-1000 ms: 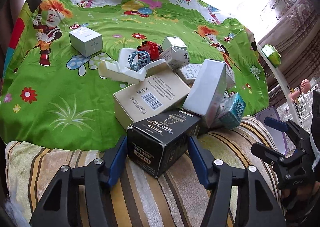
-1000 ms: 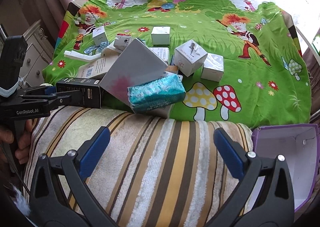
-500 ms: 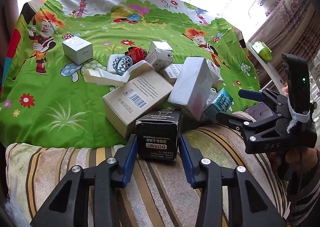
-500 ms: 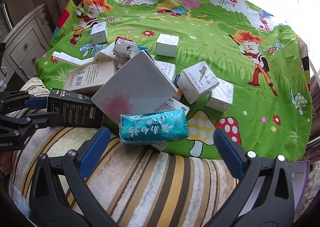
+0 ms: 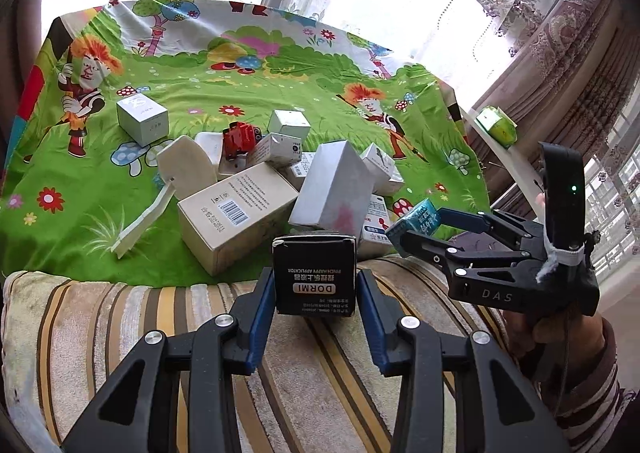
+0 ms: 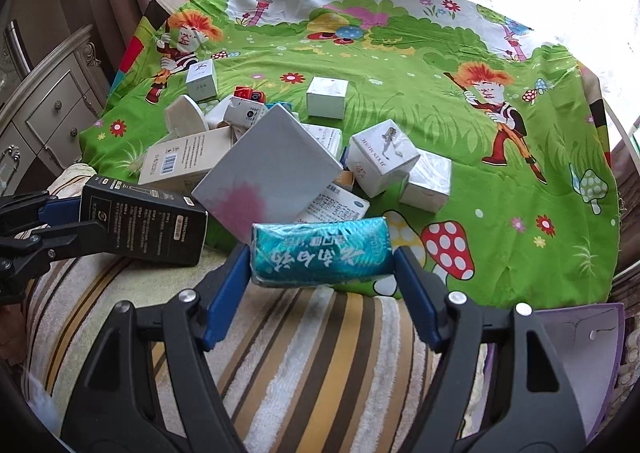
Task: Organize rigid objects
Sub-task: 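Carry both items into the purple-rimmed box and open both tools to release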
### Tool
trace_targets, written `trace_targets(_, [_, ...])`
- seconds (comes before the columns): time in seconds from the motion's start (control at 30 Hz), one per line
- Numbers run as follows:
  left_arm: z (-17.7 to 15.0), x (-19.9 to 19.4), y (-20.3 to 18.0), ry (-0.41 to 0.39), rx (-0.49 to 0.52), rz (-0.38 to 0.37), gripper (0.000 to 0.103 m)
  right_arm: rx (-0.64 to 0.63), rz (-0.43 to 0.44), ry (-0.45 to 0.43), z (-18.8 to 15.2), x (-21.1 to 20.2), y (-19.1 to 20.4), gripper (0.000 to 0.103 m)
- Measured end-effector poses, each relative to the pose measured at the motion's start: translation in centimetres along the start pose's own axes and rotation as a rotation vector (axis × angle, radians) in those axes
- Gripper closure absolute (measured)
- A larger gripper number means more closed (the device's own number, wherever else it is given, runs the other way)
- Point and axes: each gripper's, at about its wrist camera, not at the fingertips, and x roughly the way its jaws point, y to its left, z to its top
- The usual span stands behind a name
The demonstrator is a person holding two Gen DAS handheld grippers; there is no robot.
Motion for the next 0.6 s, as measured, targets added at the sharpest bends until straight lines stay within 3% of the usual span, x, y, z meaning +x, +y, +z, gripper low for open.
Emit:
trace_targets(0.3, [0.4,1.4,-4.6,0.019,0.008,-0.189,0.061,0.159,-0.111,-0.037,-3.8,-4.4,-5.1,0.028])
trace_targets(0.6, [0.8,5.0,-11.9,0.11,0.113,-0.273,0.062,0.334,-0.202,-0.028,-9.0,-8.3,-11.6,0.028])
